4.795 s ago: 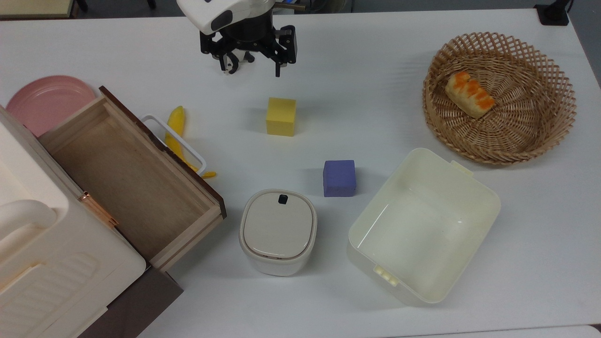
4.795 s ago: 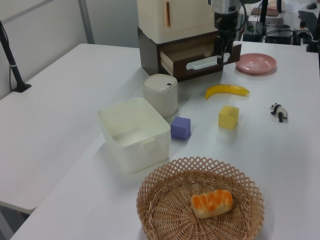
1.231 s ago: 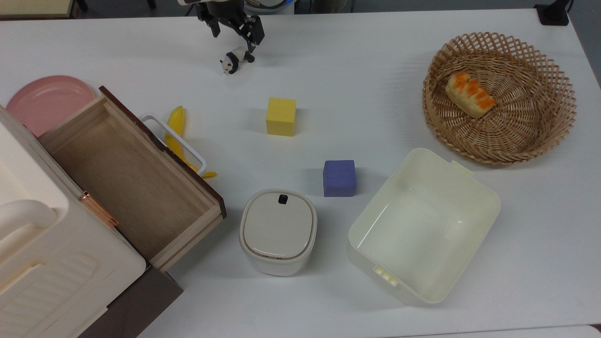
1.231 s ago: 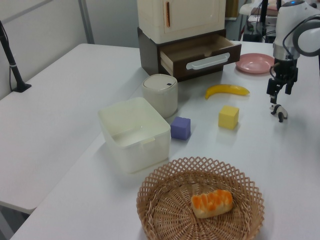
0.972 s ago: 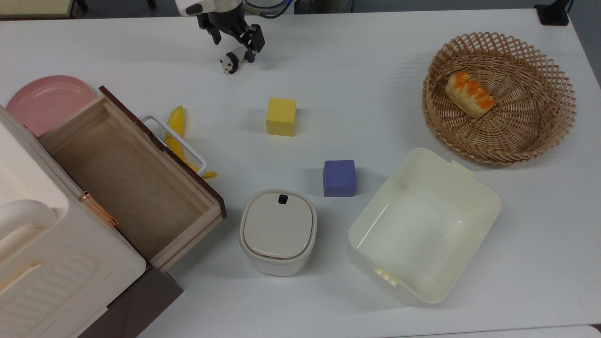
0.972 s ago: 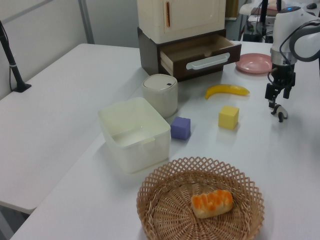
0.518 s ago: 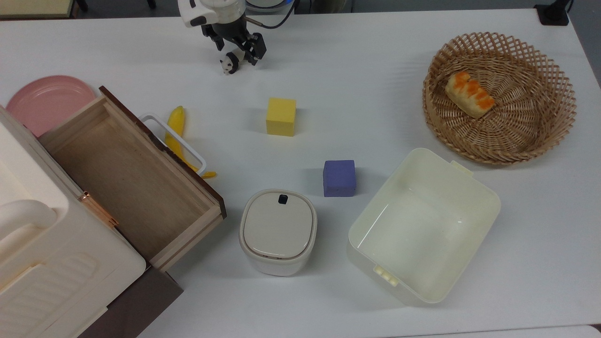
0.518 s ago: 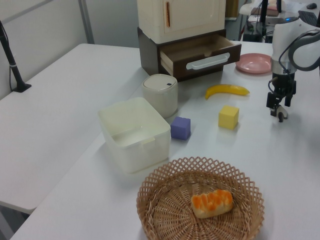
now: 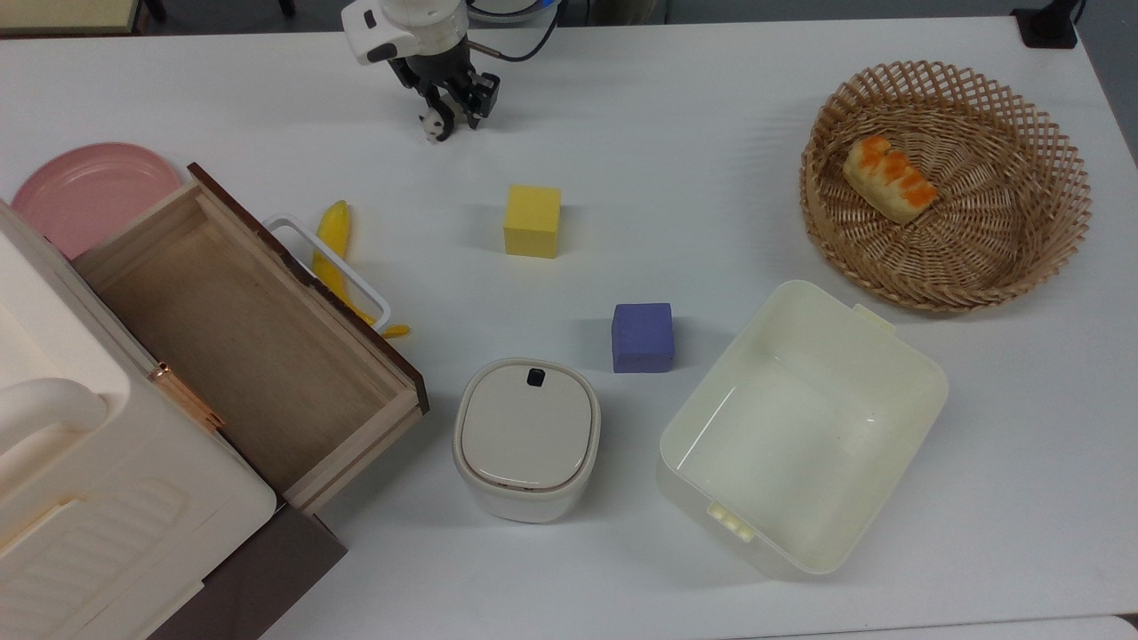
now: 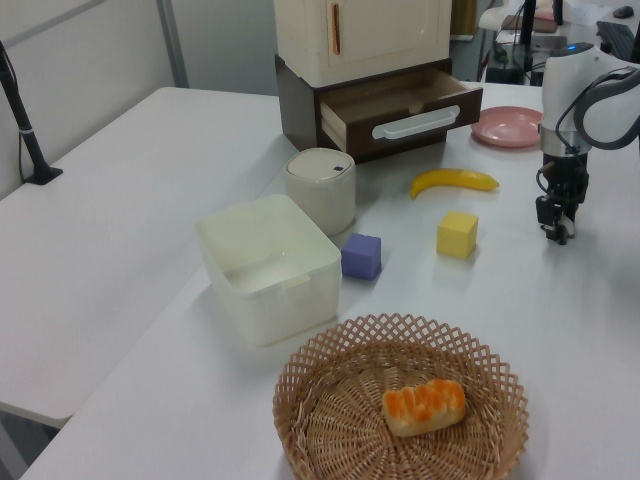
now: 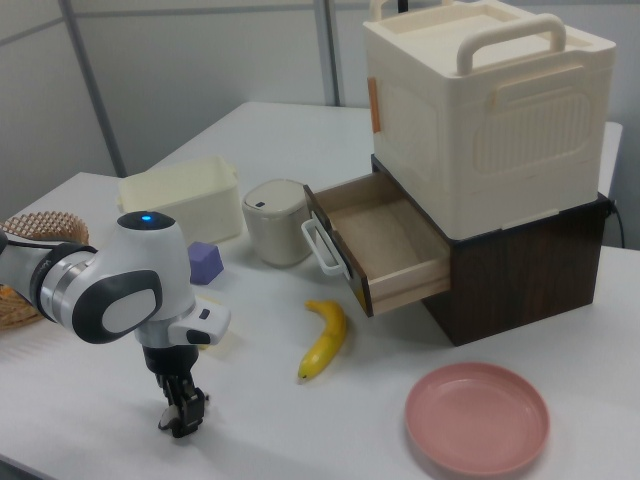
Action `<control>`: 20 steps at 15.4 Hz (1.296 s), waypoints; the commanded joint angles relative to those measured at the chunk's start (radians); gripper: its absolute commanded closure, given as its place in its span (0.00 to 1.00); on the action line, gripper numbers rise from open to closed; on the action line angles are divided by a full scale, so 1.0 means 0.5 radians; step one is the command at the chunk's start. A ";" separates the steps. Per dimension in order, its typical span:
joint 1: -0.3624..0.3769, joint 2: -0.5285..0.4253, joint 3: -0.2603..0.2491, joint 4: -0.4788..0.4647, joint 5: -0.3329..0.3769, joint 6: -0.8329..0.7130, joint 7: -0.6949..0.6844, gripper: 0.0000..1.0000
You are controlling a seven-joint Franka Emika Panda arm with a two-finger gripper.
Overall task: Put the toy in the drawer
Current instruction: 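Carry the panda toy across the table toward the open wooden drawer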
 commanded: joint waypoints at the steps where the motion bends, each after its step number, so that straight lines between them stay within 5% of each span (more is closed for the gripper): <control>1: -0.007 -0.007 0.013 -0.022 0.022 0.052 -0.049 0.59; 12: 0.014 -0.296 0.009 0.083 0.022 -0.205 -0.108 0.62; 20: 0.168 -0.397 0.006 0.607 -0.122 -0.804 -0.108 0.62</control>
